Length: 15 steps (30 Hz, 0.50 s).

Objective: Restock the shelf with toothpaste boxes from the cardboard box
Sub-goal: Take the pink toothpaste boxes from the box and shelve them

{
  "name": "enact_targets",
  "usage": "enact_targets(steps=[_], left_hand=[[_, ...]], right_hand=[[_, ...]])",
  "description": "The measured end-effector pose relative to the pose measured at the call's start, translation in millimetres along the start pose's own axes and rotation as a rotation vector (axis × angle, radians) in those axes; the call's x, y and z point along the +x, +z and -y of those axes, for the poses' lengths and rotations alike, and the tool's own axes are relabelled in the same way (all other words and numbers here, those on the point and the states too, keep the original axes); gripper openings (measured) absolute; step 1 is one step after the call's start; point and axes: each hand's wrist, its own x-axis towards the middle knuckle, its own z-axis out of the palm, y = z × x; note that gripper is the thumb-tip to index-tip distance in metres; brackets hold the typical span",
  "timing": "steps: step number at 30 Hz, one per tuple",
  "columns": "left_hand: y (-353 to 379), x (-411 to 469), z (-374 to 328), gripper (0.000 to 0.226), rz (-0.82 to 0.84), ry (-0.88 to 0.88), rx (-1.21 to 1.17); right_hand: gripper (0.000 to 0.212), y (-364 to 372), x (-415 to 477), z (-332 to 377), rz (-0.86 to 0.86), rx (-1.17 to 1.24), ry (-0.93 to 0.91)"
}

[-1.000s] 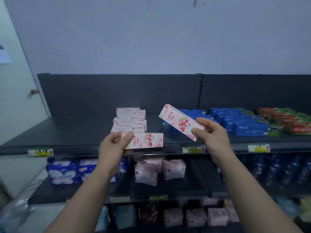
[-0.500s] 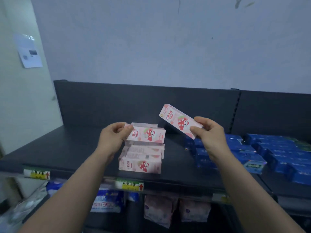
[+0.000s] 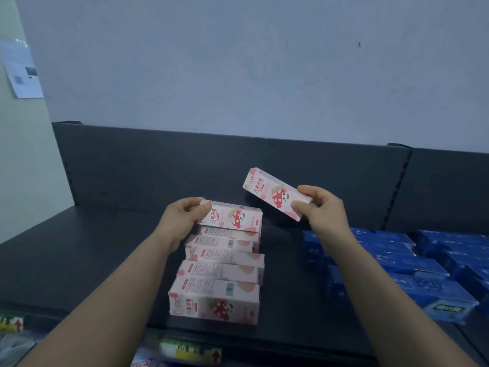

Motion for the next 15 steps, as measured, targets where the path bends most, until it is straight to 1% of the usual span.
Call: enact_targets(steps=[8,15], left_hand=[[-9,32,13,0.038,0.123,-0.057,0.020],[-19,42,18,0.039,0.206,-0.029,0.094]], right_hand=[[0.037,18,15,-7,-0.059,-0.021,0.026],[0.039,33,22,-4,-0.056,-0.025,0.033]])
